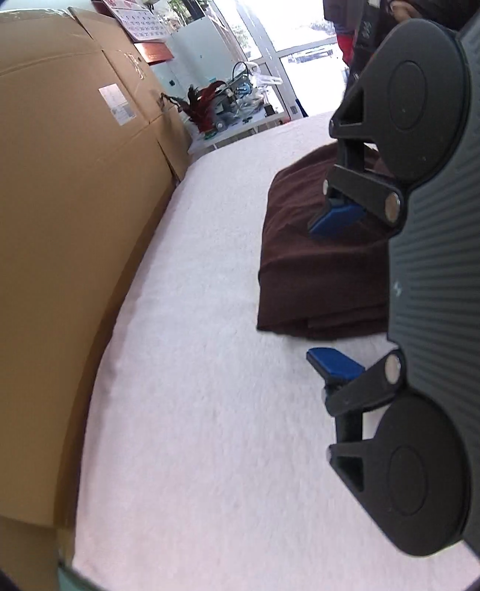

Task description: Fold clothes

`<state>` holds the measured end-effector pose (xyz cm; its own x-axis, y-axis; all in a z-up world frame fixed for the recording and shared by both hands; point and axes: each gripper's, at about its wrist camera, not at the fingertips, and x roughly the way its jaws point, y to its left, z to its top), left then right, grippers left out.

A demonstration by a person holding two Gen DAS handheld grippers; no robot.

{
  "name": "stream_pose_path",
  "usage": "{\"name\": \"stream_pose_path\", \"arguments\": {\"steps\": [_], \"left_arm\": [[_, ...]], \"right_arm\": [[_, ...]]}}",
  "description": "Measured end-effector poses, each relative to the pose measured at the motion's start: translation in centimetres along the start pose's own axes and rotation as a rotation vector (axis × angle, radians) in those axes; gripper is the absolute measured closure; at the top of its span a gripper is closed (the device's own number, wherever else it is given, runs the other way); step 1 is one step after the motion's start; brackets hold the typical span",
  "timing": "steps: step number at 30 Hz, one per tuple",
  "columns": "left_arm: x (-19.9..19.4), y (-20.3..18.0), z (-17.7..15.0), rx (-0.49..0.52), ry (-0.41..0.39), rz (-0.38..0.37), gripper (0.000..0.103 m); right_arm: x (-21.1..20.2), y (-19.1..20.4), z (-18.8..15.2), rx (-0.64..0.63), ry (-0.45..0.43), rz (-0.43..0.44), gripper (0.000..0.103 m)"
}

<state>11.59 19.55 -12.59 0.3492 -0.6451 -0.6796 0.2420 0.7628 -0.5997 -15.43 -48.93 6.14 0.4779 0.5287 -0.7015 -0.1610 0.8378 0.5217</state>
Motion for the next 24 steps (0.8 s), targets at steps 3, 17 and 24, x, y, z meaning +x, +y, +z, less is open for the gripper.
{"name": "stream_pose_path", "arguments": {"steps": [3,17,24], "left_arm": [[0.8,-0.3,-0.3,0.017,0.008,0.043,0.035],[0.7,0.5,1.4,-0.049,-0.035,0.088,0.035],[1.3,0.5,1.9,-0.076,-0.046,0.094,0.059]], "right_arm": [[3.1,-0.1,-1.1,0.030,0.070,-0.005,0.057],[3.2,-1.9,0.1,0.047,0.066,0.051,0.065],[9.1,-2.6,5.1,0.115,0.021,-0.007,0.060]]}}
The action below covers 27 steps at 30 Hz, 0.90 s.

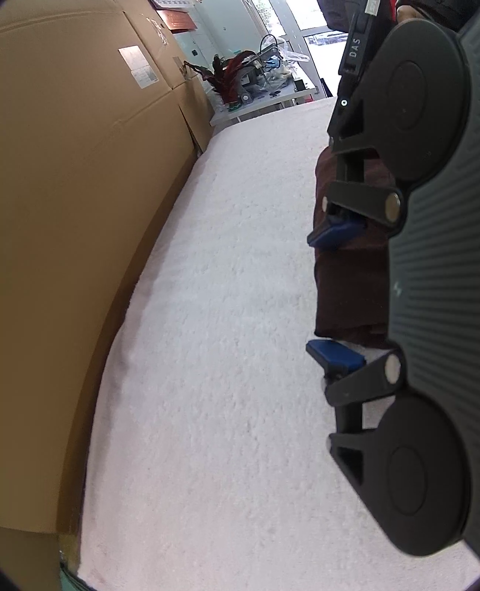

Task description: Fold clothes

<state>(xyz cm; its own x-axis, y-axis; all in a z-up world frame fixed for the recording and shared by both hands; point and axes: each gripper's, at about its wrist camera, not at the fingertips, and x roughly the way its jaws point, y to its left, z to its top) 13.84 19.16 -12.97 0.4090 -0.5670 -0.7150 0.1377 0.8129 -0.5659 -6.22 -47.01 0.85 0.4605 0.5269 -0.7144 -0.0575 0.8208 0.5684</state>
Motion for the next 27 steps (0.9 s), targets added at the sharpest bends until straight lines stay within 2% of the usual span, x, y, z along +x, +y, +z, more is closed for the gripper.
{"name": "stream_pose_path", "arguments": {"steps": [1,2,3,4,5,7,9,11,14,16,19,20,21,22,23,26,27], "left_arm": [[0.1,-0.1,0.0,-0.003,0.000,0.000,0.065],[0.3,-0.1,0.0,-0.006,0.000,-0.001,0.083],[0.1,-0.2,0.0,0.000,-0.005,-0.006,0.098],[-0.1,-0.3,-0.1,0.008,-0.010,-0.012,0.098],[-0.2,-0.2,-0.1,0.016,-0.016,-0.001,0.099],[-0.3,0.0,-0.1,0.033,-0.027,0.025,0.099],[0.2,1.2,0.1,-0.005,-0.031,0.037,0.103],[0.7,2.6,0.4,-0.044,-0.041,0.054,0.103],[1.3,3.6,0.5,-0.049,-0.018,0.108,0.103],[0.4,3.9,0.5,-0.070,-0.030,0.104,0.103],[-2.3,3.4,0.1,-0.085,-0.066,0.066,0.103],[-3.1,2.9,-0.2,-0.073,-0.064,0.057,0.094],[-3.8,2.5,-0.7,-0.057,-0.054,0.051,0.066],[-3.9,2.0,-1.5,-0.042,-0.041,0.041,0.050],[-4.0,1.5,-2.3,-0.027,-0.027,0.031,0.036],[-4.1,-0.1,-4.7,0.018,0.015,0.002,0.035],[-4.2,-0.6,-5.5,0.033,0.029,-0.008,0.031]], "right_arm": [[0.8,0.0,0.4,0.007,0.007,0.003,0.060],[1.4,0.0,0.5,0.010,0.021,0.005,0.060],[1.9,0.0,0.7,0.012,0.036,0.006,0.067],[2.2,0.1,0.8,0.016,0.053,0.031,0.080],[2.6,0.2,0.8,0.021,0.070,0.060,0.098],[1.6,0.2,0.8,0.035,0.030,0.105,0.098],[1.0,-0.6,0.8,0.063,0.010,0.099,0.099],[1.5,-1.6,0.7,0.071,0.024,0.056,0.099],[2.6,-2.7,0.3,0.069,0.038,-0.020,0.103],[2.6,-2.8,0.0,0.059,0.040,-0.051,0.103],[0.7,-2.7,-0.4,0.056,0.006,-0.025,0.093],[-0.3,-2.5,-0.4,0.053,-0.003,-0.006,0.089],[-1.4,-2.3,-0.5,0.050,-0.009,0.013,0.081],[-2.3,-2.0,-0.8,0.039,-0.013,0.029,0.073],[-3.0,-1.6,-1.4,0.026,-0.016,0.039,0.057],[-4.3,-1.0,-3.2,0.002,0.003,0.051,0.054],[-4.3,-1.0,-3.9,0.009,0.013,0.051,0.054]]}}
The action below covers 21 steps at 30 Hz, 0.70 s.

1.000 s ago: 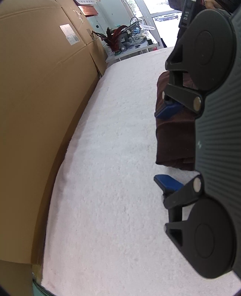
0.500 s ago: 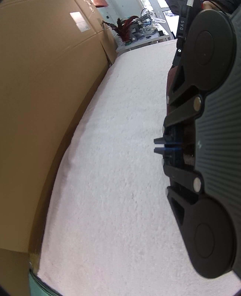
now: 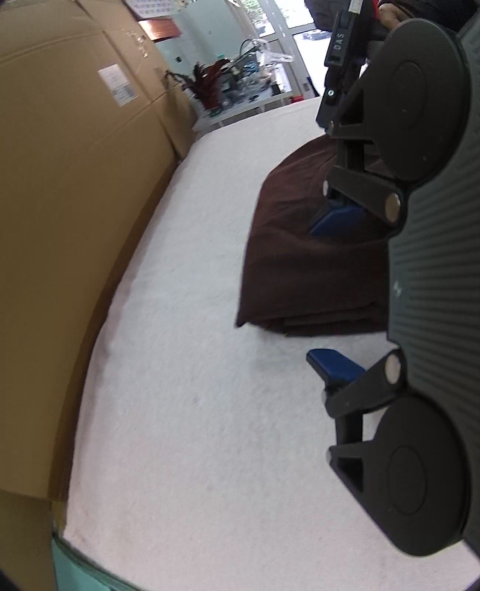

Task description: Fold clothes

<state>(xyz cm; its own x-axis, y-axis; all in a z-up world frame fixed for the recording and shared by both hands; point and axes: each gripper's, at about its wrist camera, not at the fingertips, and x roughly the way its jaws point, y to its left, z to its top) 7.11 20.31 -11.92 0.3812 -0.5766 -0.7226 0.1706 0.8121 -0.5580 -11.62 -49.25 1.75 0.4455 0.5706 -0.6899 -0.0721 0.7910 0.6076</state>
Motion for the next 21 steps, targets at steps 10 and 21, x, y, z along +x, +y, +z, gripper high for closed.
{"name": "stream_pose_path", "arguments": {"steps": [10,21], "left_arm": [[1.8,1.0,-1.7,0.063,0.056,0.042,0.084],[-4.8,-1.7,-6.3,0.291,0.073,-0.020,0.052]], "right_arm": [[0.9,-0.1,-2.5,0.041,0.015,0.012,0.099],[-3.5,0.5,-7.5,0.001,-0.023,-0.006,0.058]]}}
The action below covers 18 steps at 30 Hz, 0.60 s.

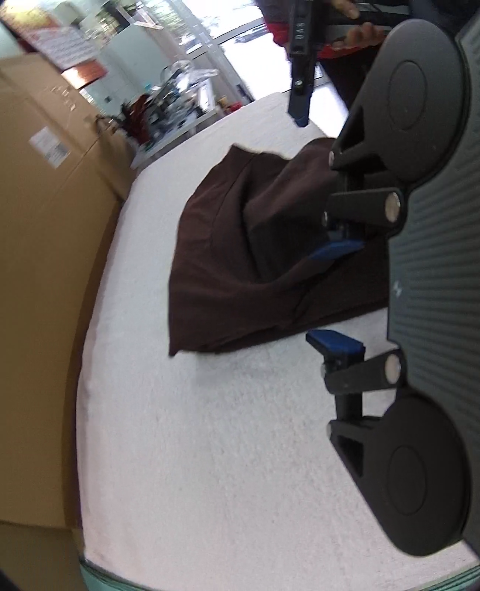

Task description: Fold clothes

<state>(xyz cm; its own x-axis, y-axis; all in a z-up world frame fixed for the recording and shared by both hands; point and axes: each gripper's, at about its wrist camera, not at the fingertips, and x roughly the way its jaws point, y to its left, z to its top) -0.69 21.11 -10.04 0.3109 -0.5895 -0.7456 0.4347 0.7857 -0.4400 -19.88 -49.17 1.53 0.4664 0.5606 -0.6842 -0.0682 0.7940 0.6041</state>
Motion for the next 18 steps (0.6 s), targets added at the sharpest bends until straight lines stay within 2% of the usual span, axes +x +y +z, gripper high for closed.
{"name": "stream_pose_path", "arguments": {"steps": [2,8,11,13,14,15,18], "left_arm": [[0.4,-1.8,-1.7,0.050,0.016,0.013,0.044],[1.8,-7.0,-6.5,0.183,0.045,0.067,0.047],[3.3,-8.4,-6.8,0.202,-0.006,0.146,0.056],[4.5,-8.7,-6.4,0.174,-0.022,0.172,0.083],[4.8,-8.6,-6.4,0.153,-0.024,0.176,0.103],[4.6,-8.7,-6.4,0.132,-0.034,0.187,0.103],[1.3,-9.5,-6.8,0.093,-0.126,0.198,0.103]], "right_arm": [[-0.1,0.5,-1.2,-0.028,0.032,0.030,0.057],[1.9,-0.7,-4.3,-0.040,0.160,0.051,0.056],[2.7,-0.7,-4.8,-0.090,0.183,0.078,0.057],[3.7,-0.8,-4.7,-0.093,0.210,0.100,0.068],[3.7,-0.8,-4.5,-0.092,0.223,0.119,0.091],[3.6,-0.7,-4.3,-0.091,0.237,0.140,0.100],[1.2,-0.2,-3.7,-0.092,0.235,0.243,0.100]]}}
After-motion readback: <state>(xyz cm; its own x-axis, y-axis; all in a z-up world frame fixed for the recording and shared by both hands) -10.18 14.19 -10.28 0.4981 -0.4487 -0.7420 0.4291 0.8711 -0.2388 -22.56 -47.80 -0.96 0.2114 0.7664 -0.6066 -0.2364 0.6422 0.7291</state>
